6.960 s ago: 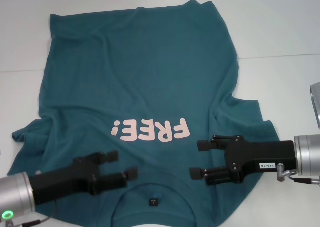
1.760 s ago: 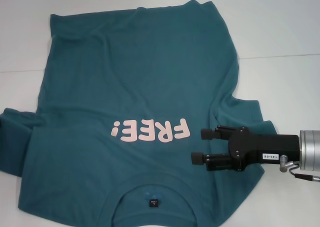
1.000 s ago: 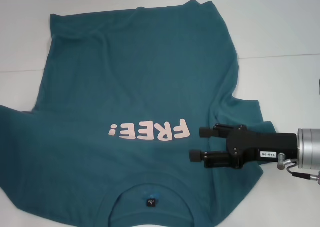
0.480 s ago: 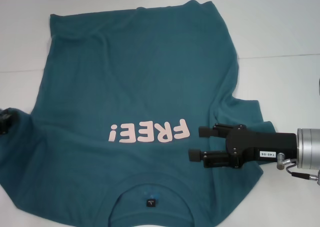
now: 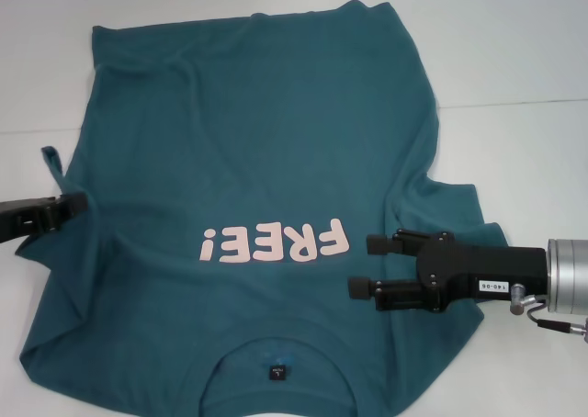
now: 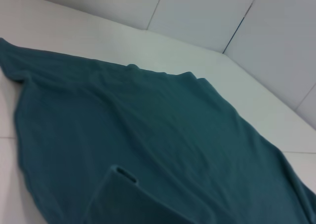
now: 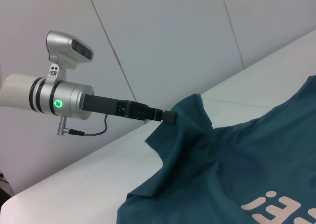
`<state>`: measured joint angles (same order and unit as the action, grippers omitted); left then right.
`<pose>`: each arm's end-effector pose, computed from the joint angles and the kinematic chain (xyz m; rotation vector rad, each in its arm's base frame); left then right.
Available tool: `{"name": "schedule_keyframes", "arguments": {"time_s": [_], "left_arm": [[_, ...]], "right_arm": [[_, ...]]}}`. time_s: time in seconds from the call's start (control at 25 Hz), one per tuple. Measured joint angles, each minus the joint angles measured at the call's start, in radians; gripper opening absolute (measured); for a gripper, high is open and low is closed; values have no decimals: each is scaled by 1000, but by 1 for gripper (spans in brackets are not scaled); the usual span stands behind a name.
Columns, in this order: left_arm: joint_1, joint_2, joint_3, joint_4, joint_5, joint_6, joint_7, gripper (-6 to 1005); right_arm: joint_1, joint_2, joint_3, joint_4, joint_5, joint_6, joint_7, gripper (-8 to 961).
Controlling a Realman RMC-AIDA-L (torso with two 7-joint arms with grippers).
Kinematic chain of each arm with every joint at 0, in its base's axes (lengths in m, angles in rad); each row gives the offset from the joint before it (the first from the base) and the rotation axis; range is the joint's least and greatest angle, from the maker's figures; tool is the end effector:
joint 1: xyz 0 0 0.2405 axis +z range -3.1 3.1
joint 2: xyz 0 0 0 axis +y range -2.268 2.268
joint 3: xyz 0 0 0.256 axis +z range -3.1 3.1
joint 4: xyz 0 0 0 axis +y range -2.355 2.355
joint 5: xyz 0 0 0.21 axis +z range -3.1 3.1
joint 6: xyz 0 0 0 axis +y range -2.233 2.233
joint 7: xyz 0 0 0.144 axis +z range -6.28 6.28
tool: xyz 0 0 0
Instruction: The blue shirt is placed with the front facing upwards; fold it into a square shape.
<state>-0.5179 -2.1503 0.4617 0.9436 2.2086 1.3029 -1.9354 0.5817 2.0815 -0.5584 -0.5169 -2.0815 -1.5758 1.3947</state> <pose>-0.2989 0.3634 0.0565 -2.1432 -1.2067 -0.5851 0.2612 0.3261 -0.0174 -2.7260 0.7894 0.8006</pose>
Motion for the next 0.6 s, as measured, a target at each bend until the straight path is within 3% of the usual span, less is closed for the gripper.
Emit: {"name": "schedule_keyframes", "arguments": {"time_s": [0.6], "left_arm": [[-54, -8, 6, -162, -85, -22, -6, 30]], "right_arm": [[-2, 2, -9, 11, 0, 6, -6, 945]]}}
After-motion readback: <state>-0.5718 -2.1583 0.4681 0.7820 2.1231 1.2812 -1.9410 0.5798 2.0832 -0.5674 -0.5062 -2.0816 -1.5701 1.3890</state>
